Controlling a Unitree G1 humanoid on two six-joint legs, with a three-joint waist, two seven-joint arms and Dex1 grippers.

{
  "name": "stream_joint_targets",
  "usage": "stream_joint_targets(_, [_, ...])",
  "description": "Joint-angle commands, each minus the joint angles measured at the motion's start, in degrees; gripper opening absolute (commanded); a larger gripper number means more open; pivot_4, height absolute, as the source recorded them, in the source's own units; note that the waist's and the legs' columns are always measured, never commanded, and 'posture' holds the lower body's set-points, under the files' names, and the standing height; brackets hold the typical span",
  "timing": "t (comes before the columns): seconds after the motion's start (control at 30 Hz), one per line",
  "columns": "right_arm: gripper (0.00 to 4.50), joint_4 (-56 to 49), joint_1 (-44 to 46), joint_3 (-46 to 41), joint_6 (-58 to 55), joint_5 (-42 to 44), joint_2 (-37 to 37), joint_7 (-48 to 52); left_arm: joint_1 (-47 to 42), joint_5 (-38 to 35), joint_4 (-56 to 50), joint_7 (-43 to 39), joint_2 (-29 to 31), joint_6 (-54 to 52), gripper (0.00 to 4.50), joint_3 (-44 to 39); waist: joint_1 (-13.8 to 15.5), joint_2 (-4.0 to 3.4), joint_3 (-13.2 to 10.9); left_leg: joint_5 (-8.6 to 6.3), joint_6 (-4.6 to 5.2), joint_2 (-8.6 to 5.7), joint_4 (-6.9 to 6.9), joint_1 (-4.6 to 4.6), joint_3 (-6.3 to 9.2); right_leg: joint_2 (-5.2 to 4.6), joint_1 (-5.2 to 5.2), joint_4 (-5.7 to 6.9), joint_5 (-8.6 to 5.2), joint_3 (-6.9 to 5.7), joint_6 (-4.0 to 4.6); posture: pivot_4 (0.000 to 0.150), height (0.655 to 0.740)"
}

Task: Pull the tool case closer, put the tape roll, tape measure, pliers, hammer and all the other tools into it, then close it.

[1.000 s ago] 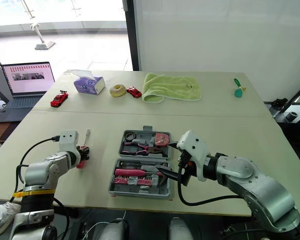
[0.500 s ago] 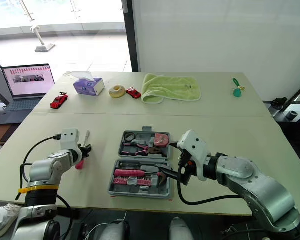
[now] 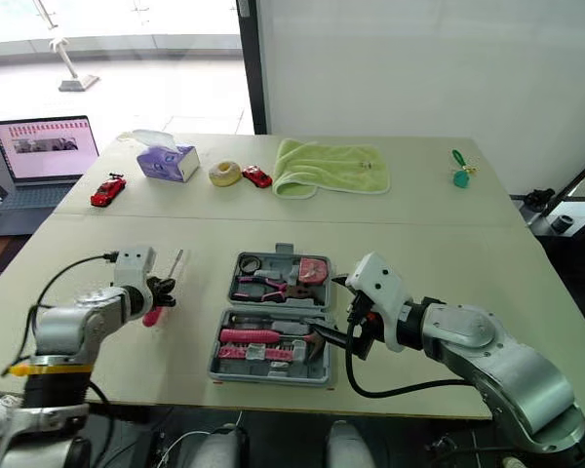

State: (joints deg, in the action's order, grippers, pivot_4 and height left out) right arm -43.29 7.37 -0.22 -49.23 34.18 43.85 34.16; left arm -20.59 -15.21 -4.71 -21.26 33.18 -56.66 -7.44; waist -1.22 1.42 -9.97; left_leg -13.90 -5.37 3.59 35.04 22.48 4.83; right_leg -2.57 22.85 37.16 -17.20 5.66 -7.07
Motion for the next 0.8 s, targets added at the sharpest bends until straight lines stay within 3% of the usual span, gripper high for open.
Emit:
stream_joint_targets(0.03, [4.5,0.7,-0.4,-2.3,2.9,-0.5,1.7,2.6,-0.8,-3.9,-10.1,-20.1,13.7,3.1,0.4,7.8,0.0,0.18,-0.3,0.0,0.0,0.0,-0.01,0.0,-0.01,0.0,0.03,0.01,-0.01,0.0,0.01,0.15,0.74])
stream_joint_targets(0.1, [4.5,1.2,-1.3,-3.5,3.8,-0.2,3.1,4.6,-3.0,-6.5,-13.8,-29.1,19.9,2.3,0.4,12.5,0.1,0.02,-0.5,0.01,-0.03,0.0,-0.04,0.05,-0.03,-0.03,0.07,-0.04,-0.09,0.0,0.17,0.15,0.74])
stream_joint_targets(0.2, [4.5,1.5,-2.5,-5.5,4.8,0.9,4.8,7.2,-7.2,-9.9,-17.3,-37.5,24.7,-1.2,0.4,18.1,0.5,-0.01,-0.7,0.01,-0.03,-0.03,0.01,0.19,-0.09,-0.11,0.1,-0.09,-0.12,0.01,0.21,0.15,0.74])
stream_joint_targets(0.33, [4.5,0.5,-5.1,-7.9,6.2,2.3,7.0,11.4,-14.2,-12.4,-20.7,-43.6,26.8,-7.3,0.4,25.3,0.1,0.09,-0.8,0.01,-0.01,-0.01,0.04,0.32,-0.08,-0.04,0.21,-0.06,-0.1,0.04,0.19,0.15,0.74])
stream_joint_targets(0.43, [4.5,-0.8,-8.3,-11.2,8.0,5.0,8.7,16.4,-24.1,-15.3,-23.6,-48.7,24.6,-14.3,0.4,33.8,0.2,0.1,-1.0,0.01,0.01,0.01,0.11,0.54,0.0,0.04,0.42,0.04,-0.01,0.01,0.01,0.15,0.74])
stream_joint_targets(0.6, [4.5,0.3,-11.6,-12.5,12.0,3.5,10.4,20.6,-30.9,-15.7,-26.5,-48.8,20.5,-17.7,0.4,41.5,0.0,0.03,-1.1,0.01,0.01,-0.02,0.24,0.72,0.02,0.03,0.5,0.01,0.01,0.03,-0.06,0.15,0.74])
stream_joint_targets(0.8, [4.5,0.9,-12.4,-13.3,13.8,3.1,11.6,22.5,-30.0,-12.7,-29.4,-43.3,16.8,-17.5,0.4,47.2,0.1,0.02,-1.1,0.02,0.02,0.0,0.33,0.7,0.06,0.09,0.51,0.14,0.03,0.03,-0.07,0.15,0.74])
